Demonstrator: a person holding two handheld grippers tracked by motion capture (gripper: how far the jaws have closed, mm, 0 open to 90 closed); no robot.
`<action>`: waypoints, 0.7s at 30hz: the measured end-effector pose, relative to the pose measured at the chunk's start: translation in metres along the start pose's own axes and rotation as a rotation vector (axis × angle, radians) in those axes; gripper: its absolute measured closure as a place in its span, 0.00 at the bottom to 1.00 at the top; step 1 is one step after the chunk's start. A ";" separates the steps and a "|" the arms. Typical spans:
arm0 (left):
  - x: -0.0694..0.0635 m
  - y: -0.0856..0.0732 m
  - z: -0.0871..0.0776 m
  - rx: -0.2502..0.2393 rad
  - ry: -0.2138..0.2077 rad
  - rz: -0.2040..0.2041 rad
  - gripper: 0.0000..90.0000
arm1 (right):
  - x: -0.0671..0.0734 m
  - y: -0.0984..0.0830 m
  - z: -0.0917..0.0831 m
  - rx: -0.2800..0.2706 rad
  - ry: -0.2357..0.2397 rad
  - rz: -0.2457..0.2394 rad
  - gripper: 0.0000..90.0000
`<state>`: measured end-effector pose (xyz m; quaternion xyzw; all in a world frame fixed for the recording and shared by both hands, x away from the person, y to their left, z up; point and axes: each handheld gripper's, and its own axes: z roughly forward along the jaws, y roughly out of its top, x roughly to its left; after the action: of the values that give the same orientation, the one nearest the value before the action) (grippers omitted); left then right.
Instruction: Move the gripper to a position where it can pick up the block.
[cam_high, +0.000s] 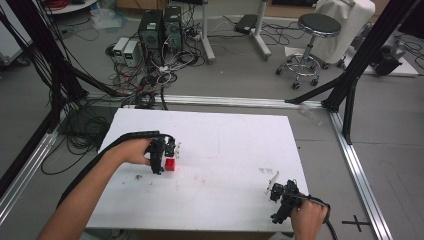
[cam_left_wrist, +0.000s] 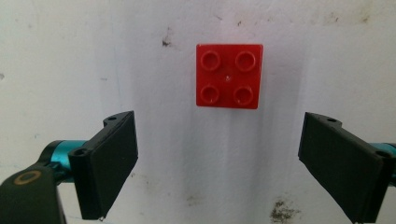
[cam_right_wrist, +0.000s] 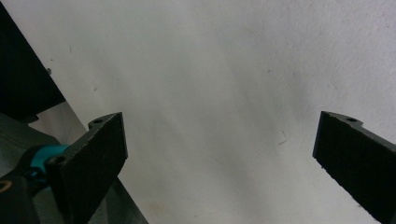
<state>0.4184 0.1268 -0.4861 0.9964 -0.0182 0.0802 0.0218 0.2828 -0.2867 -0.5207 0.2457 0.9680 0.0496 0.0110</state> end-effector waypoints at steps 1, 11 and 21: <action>0.000 0.001 0.001 0.002 -0.011 -0.001 0.14 | 0.000 0.000 0.000 -0.001 0.000 -0.001 0.02; 0.002 0.012 0.014 0.006 -0.068 0.019 0.13 | 0.000 0.001 0.000 -0.003 0.001 0.002 0.02; 0.005 0.020 0.026 0.019 -0.085 0.018 0.13 | 0.000 0.000 0.000 -0.003 0.000 0.002 0.02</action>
<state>0.4265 0.1054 -0.5099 0.9988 -0.0272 0.0382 0.0109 0.2827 -0.2862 -0.5208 0.2467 0.9677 0.0512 0.0114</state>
